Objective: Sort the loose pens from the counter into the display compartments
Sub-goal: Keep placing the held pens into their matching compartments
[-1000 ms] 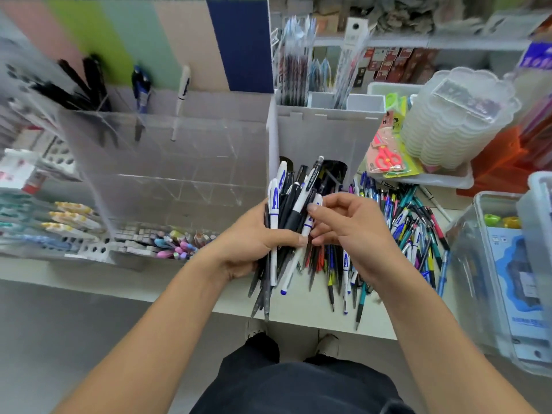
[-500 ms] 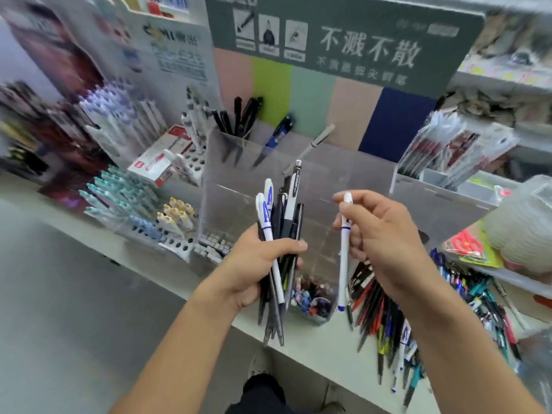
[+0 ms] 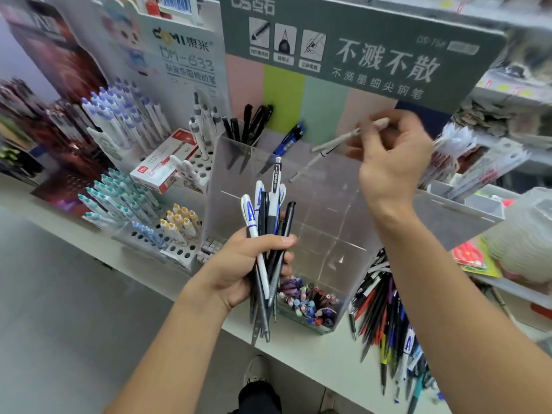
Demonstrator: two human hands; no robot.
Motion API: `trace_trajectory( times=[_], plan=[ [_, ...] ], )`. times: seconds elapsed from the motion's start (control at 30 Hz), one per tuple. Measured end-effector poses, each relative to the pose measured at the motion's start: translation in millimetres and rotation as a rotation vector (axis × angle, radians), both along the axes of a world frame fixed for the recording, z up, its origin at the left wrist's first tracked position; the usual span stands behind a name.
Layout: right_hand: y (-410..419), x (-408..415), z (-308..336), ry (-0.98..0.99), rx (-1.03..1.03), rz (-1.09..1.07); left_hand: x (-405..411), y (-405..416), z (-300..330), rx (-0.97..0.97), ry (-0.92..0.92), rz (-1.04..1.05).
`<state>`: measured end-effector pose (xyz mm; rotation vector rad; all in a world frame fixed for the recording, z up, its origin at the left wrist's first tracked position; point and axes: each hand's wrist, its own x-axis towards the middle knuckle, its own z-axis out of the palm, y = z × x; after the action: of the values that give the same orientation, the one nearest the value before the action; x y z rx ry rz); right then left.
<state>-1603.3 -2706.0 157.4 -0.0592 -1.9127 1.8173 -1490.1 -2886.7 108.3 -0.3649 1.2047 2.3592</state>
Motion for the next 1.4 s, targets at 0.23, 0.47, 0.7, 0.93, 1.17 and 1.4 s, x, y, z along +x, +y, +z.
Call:
trace_trajectory(
  times=[0.23, 0.47, 0.7, 0.93, 1.17, 1.4],
  plan=[
    [-20.2, -8.2, -18.7, -0.131, 0.467, -0.072, -7.3, 3.8, -9.7, -0.478, 0.096, 0.112],
    [-10.0, 63.8, -1.8, -0.462, 0.406, 0.264, -4.3, 21.8, -10.0, -0.569, 0.245, 0.039],
    [21.6, 66.8, 10.5, -0.404, -0.249, 0.309, -5.3, 26.1, -5.3, -0.34, 0.09, 0.004],
    [54.1, 34.1, 20.7, 0.061, 0.212, -0.119, -2.1, 22.0, -5.7, -0.006, 0.035, -0.035],
    [53.3, 11.8, -14.9, -0.277, 0.519, -0.087, 4.2, 25.4, -3.0, 0.196, 0.1, -0.175],
    [30.3, 56.5, -5.2, -0.294, 0.543, 0.344, 3.3, 30.8, -2.0, -0.307, 0.239, -0.143]
  ],
)
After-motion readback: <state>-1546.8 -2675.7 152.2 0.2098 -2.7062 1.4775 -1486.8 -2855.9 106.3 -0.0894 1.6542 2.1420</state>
